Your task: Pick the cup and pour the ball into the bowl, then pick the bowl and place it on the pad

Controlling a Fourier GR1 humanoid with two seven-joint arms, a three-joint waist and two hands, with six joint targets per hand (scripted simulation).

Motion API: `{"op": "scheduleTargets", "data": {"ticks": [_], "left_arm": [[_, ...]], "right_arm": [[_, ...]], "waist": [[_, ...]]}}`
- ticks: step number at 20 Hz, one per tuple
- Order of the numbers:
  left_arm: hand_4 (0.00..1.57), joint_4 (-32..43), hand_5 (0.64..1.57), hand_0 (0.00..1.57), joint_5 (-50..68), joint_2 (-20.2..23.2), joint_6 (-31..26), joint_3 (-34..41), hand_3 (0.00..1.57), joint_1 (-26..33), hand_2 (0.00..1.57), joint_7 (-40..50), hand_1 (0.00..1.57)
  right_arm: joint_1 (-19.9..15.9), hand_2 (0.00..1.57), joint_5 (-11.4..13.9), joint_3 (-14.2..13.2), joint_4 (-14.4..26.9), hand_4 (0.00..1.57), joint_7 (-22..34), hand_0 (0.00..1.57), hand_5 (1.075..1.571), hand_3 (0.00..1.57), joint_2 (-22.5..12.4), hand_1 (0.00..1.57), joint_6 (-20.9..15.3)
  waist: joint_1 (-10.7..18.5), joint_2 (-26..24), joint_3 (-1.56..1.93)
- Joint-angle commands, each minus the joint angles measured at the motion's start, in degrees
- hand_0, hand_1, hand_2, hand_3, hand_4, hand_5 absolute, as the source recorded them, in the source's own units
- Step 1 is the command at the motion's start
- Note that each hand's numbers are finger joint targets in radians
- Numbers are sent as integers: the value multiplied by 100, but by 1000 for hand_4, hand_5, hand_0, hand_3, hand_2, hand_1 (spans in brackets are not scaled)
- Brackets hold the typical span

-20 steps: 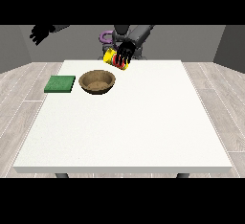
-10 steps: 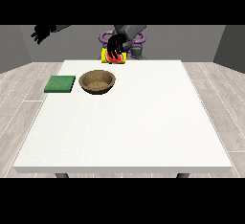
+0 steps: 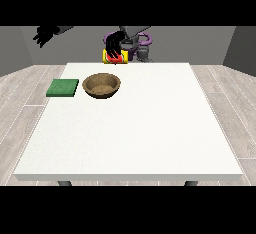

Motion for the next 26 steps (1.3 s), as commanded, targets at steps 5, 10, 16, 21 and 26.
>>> {"op": "scheduleTargets", "data": {"ticks": [5,10,16,21,26], "left_arm": [[1168,-1088,1561,805,1052,408,1037,1213,1563,415,1571,-568,805],[1285,-1942,1545,635,2949,621,1596,2934,669,521,936,-1317,635],[1092,-2787,1571,0,5458,533,1052,4686,0,555,0,-2014,0],[1053,-3006,1567,0,7117,1193,-438,5690,0,470,0,-2605,0],[1055,-2896,1558,0,8040,2010,-1596,6334,0,378,0,-2439,0]], "right_arm": [[33,0,54,-180,81,737,248,0,1553,178,-131,0,-433],[40,0,73,-296,60,777,90,0,1559,132,-39,0,-693],[112,0,202,-313,128,783,-13,0,1555,0,95,0,-990],[142,0,242,-346,234,719,-281,0,1565,0,456,0,-1337],[184,0,228,-423,597,737,-987,0,1565,0,785,0,-1374]], "waist": [[835,-288,-18],[1299,-118,-64],[1709,172,-72],[2070,647,-25],[2345,1046,0]]}}
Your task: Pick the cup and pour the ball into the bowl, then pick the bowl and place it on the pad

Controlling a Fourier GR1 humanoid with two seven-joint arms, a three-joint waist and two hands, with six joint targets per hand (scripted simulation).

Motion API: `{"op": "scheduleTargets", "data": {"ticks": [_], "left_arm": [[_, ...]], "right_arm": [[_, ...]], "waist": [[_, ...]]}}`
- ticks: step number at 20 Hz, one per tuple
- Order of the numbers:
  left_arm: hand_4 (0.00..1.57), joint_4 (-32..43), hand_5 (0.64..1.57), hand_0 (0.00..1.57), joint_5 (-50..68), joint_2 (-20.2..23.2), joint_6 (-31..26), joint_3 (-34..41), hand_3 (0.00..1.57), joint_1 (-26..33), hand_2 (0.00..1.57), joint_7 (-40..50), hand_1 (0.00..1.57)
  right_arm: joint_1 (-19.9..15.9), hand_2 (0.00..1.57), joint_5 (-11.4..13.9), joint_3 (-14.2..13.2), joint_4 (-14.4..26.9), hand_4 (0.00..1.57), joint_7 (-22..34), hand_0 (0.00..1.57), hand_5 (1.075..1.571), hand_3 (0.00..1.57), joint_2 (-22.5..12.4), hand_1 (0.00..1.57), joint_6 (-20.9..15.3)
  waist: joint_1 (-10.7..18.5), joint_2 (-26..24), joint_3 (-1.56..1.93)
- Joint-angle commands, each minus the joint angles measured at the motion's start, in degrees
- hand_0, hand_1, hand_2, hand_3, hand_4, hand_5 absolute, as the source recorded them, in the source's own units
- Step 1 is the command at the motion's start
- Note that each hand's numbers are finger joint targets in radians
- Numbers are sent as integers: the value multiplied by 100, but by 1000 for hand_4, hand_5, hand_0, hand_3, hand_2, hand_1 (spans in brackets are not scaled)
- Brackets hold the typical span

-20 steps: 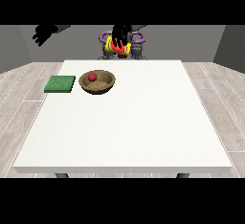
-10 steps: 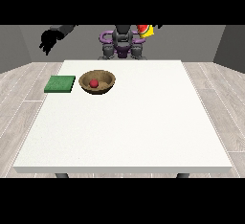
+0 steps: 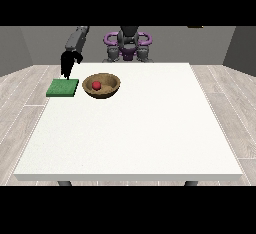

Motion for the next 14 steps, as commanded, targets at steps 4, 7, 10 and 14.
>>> {"op": "scheduleTargets", "data": {"ticks": [4,7,10,14], "left_arm": [[1039,-148,1558,0,1058,738,-1054,624,0,60,0,97,0],[977,-265,1553,0,1126,1047,-1081,796,0,189,0,-5,0],[1001,-197,1542,0,1355,1284,-1458,924,0,515,0,-165,0],[1008,-456,1535,0,1591,1473,-1330,1026,0,497,0,328,0]], "right_arm": [[-406,0,57,-43,828,722,-730,0,1566,0,201,0,-111],[-607,0,9,-97,1311,646,-1042,0,1560,0,27,0,192],[-834,0,108,26,1410,582,-1207,0,1558,0,244,0,-88],[-844,0,181,106,2129,553,-1517,0,1558,0,184,0,220]], "waist": [[122,463,19],[40,719,20],[-40,710,18],[-194,627,20]]}}
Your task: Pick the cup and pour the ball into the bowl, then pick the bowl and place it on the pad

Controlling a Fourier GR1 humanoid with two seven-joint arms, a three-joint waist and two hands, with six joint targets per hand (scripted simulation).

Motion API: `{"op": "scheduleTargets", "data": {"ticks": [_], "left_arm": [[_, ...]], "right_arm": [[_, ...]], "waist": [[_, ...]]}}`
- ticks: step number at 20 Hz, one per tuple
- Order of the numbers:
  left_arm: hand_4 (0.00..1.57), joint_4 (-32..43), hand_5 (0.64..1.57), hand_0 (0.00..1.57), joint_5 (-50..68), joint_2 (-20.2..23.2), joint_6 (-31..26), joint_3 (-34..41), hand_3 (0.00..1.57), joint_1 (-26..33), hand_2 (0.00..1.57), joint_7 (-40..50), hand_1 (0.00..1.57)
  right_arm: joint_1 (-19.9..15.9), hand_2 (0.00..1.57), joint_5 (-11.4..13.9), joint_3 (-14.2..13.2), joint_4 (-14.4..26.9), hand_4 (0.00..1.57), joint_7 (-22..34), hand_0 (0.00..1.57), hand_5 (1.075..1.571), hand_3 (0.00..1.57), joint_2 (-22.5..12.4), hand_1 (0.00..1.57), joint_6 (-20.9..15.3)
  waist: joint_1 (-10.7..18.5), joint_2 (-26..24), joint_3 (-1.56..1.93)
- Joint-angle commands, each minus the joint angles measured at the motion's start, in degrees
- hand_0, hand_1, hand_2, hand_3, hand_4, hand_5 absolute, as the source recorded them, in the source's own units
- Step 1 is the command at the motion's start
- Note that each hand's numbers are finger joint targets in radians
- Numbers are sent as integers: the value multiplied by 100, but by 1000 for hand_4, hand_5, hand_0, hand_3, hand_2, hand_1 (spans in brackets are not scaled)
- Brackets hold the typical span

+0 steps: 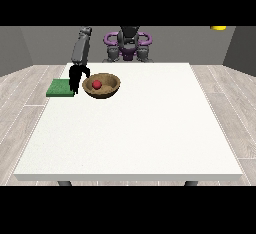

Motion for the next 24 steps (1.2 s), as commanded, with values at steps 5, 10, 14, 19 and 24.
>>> {"op": "scheduleTargets", "data": {"ticks": [5,10,14,19,24], "left_arm": [[1016,-268,1536,0,326,417,-125,203,0,180,0,-17,0],[1018,-389,1540,0,652,713,-389,475,0,165,0,-128,0],[1024,-444,1536,0,588,527,-165,269,0,42,0,101,0],[1023,-97,1540,0,716,975,-377,580,0,194,0,-90,0],[1018,-434,1536,0,949,851,-598,546,0,349,0,-81,0]], "right_arm": [[-533,0,114,38,797,498,-633,0,1551,0,9,0,-127],[-417,0,-36,-127,889,449,-943,0,1546,0,-299,0,360],[-643,0,89,66,687,444,-770,0,1547,0,210,0,-253],[-948,0,101,181,705,477,-478,0,1547,0,230,0,-368],[-67,1571,406,23,1208,844,-282,1571,1487,785,-149,1571,-1121]], "waist": [[-157,354,1],[73,824,5],[73,654,2],[-161,588,-1],[210,805,-7]]}}
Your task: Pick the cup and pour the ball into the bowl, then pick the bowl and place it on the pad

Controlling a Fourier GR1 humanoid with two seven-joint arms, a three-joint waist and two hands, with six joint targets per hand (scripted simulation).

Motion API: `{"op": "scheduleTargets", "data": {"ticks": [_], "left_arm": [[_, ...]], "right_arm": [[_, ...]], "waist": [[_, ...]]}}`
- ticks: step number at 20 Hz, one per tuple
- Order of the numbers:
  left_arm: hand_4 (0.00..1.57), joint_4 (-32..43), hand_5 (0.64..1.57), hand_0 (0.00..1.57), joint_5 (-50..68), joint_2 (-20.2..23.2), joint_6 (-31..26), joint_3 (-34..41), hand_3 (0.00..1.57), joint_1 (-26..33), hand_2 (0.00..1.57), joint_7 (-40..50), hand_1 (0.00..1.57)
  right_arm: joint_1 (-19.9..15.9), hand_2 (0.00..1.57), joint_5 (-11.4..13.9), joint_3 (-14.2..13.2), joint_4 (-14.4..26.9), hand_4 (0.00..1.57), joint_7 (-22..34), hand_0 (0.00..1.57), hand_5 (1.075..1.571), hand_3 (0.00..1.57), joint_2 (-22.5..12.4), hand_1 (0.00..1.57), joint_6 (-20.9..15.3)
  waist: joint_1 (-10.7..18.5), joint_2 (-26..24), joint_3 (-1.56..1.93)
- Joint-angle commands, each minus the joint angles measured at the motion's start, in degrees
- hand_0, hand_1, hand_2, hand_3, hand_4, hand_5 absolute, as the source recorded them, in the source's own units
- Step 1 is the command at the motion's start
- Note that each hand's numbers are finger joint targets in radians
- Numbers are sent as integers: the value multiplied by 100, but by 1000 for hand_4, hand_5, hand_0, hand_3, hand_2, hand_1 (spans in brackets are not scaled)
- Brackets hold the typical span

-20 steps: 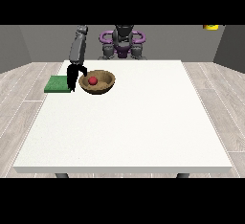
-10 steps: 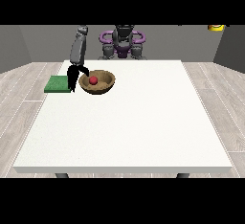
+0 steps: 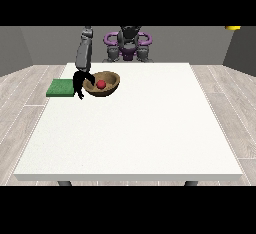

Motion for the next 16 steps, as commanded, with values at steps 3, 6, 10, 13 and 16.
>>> {"op": "scheduleTargets", "data": {"ticks": [3,6,10,13,16], "left_arm": [[1056,-148,1528,0,208,0,-84,18,0,-106,0,17,0],[1112,-30,1519,0,310,153,-213,140,0,-52,0,34,0],[1170,167,1531,0,277,164,-107,120,0,-158,0,121,0],[1192,430,1526,0,324,224,-225,168,0,50,0,237,0],[1197,700,1534,0,99,195,-172,273,0,388,0,-124,0]], "right_arm": [[409,1571,440,107,543,912,564,1571,1478,1571,-331,1571,-808],[629,1571,483,140,386,922,623,1571,1525,1413,-531,1571,-884],[494,1571,715,382,-4,1001,929,1571,1546,1242,-774,1571,-1266],[500,1571,713,467,-269,1000,1711,1571,1545,1175,-1193,1571,-1332],[298,1571,686,629,-610,1026,2512,1571,1556,1042,-1617,1571,-1003]], "waist": [[169,388,149],[231,373,139],[95,230,132],[8,-329,120],[-307,-478,117]]}}
